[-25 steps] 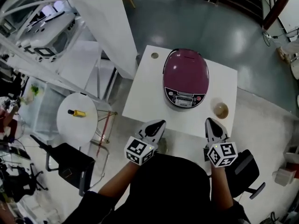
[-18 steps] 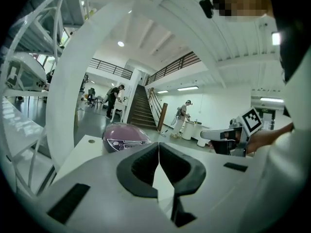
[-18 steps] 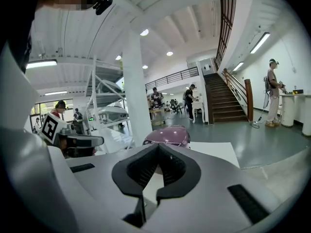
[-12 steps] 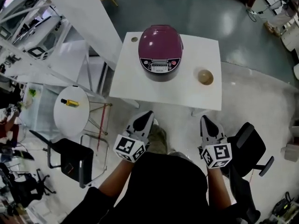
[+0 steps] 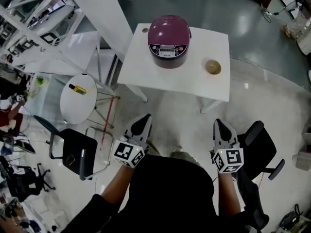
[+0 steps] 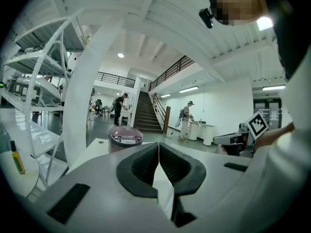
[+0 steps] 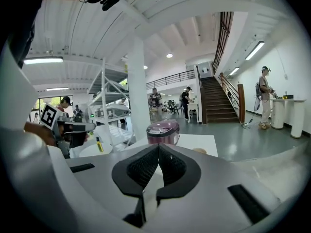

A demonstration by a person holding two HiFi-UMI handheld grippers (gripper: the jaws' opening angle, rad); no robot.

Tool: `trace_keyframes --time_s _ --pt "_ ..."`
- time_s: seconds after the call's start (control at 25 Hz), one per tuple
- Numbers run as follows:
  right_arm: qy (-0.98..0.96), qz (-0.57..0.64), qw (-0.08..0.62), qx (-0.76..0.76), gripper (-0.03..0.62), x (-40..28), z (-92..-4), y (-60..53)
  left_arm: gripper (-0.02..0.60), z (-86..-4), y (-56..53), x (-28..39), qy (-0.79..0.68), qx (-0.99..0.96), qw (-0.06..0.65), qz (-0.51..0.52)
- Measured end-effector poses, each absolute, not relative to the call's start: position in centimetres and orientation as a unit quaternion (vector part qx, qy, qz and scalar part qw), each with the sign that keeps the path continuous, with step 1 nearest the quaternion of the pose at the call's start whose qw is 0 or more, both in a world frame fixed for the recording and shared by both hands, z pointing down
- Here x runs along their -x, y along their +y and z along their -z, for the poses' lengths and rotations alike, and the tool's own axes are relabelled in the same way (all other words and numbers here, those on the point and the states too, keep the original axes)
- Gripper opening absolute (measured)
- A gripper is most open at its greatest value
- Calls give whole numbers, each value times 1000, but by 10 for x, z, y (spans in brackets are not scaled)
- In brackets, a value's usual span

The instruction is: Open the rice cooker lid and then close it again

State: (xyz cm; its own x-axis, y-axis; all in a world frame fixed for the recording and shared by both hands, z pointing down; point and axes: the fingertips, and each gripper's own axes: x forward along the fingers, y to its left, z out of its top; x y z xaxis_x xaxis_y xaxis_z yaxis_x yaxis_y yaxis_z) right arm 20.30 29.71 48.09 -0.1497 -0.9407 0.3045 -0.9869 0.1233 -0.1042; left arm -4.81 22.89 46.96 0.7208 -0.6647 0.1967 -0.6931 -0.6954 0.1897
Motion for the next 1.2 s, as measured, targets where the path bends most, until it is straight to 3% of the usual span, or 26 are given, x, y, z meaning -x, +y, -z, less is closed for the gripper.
trace_keyframes --time_s 0.4,0.52,1.2 --pt "-747 -111 80 -650 0 -190 -451 308 5 -468 235 82 -391 -913 101 -58" --pt "-745 -87 93 -654 0 -187 -444 309 5 -457 235 79 -382 -919 67 -70" --pt "-731 -114 74 -668 0 -199 -456 347 5 -453 259 45 -375 -923 72 -43"
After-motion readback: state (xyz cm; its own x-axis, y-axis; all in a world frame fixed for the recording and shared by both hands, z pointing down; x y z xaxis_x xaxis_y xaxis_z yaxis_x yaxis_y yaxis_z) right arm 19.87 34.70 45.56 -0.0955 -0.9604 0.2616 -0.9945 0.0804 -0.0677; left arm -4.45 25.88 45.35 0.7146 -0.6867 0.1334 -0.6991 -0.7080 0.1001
